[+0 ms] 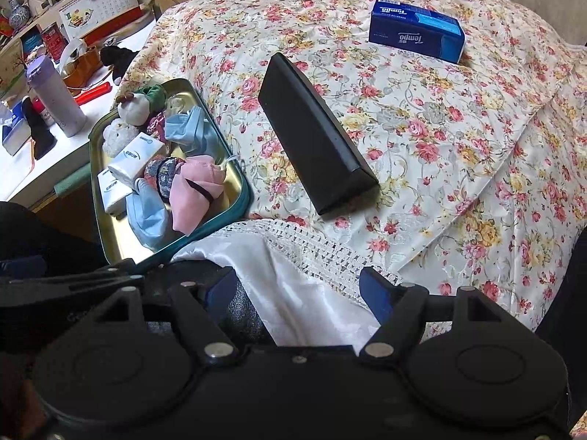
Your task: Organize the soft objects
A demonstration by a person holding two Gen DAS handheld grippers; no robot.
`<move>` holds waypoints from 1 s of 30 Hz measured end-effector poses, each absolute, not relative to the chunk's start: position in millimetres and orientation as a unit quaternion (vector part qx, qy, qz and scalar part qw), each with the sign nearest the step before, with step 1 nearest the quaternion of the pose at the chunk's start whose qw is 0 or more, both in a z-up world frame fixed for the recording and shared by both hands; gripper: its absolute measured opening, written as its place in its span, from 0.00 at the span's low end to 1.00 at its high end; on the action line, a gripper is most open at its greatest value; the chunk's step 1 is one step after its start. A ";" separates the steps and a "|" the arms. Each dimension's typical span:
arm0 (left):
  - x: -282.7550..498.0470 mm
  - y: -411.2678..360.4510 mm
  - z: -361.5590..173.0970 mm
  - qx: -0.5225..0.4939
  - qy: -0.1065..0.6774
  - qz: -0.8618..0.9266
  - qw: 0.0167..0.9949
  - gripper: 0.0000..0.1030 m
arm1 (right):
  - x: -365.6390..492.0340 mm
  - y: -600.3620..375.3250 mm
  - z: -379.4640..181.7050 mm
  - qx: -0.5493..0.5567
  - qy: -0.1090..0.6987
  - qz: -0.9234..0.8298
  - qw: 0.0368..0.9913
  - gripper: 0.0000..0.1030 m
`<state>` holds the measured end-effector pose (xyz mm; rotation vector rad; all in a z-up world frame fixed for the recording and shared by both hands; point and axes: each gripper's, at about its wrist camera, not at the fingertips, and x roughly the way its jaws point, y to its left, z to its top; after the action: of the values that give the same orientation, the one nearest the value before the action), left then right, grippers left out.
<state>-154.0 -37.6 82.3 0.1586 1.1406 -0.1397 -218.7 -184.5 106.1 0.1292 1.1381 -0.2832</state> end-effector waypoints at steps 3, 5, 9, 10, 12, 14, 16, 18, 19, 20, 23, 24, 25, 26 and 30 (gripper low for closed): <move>-156.8 -36.3 85.2 0.074 0.534 -0.065 0.839 0.90 | -220.5 -184.0 108.1 0.056 0.533 -0.136 0.833 0.70; -158.7 -36.5 86.7 0.075 0.532 -0.065 0.841 0.90 | -221.7 -185.1 109.3 0.058 0.532 -0.136 0.834 0.70; -161.8 -37.3 88.7 0.076 0.529 -0.068 0.842 0.90 | -223.2 -185.3 111.2 0.058 0.529 -0.139 0.835 0.70; -162.5 -37.6 89.0 0.076 0.529 -0.068 0.843 0.90 | -223.5 -185.2 111.5 0.057 0.528 -0.140 0.836 0.70; -163.7 -38.0 89.4 0.077 0.527 -0.069 0.843 0.90 | -223.7 -185.2 111.6 0.057 0.527 -0.141 0.836 0.70; -164.4 -37.9 89.9 0.077 0.527 -0.068 0.844 0.90 | -223.6 -184.8 111.6 0.057 0.527 -0.141 0.836 0.71; -164.7 -37.3 90.4 0.076 0.526 -0.068 0.844 0.90 | -223.6 -184.8 111.6 0.056 0.527 -0.142 0.836 0.71; -165.5 -36.5 91.2 0.075 0.526 -0.068 0.844 0.90 | -223.6 -184.6 111.7 0.056 0.527 -0.142 0.836 0.71; -165.7 -36.2 91.6 0.074 0.526 -0.068 0.845 0.90 | -223.4 -184.5 111.8 0.056 0.527 -0.143 0.836 0.71; -166.0 -35.9 91.9 0.074 0.525 -0.067 0.845 0.90 | -223.4 -184.4 111.8 0.056 0.527 -0.143 0.836 0.71; -167.4 -35.5 93.3 0.075 0.522 -0.065 0.847 0.90 | -223.6 -184.0 111.7 0.055 0.527 -0.143 0.836 0.71; -167.9 -35.7 93.8 0.076 0.521 -0.064 0.848 0.90 | -223.5 -183.6 111.6 0.055 0.527 -0.144 0.836 0.71; -168.3 -35.8 94.3 0.077 0.520 -0.063 0.849 0.90 | -223.5 -183.5 111.6 0.055 0.527 -0.144 0.836 0.71; -168.7 -36.1 94.8 0.079 0.518 -0.062 0.849 0.90 | -223.5 -183.4 111.6 0.054 0.527 -0.144 0.836 0.71; -170.0 -36.7 97.3 0.083 0.513 -0.060 0.852 0.90 | -224.4 -184.5 111.9 0.054 0.526 -0.146 0.836 0.71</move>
<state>-170.0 -36.7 97.3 0.1747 1.0803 -0.1264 -224.4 -184.5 111.9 0.1140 1.1134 -0.3085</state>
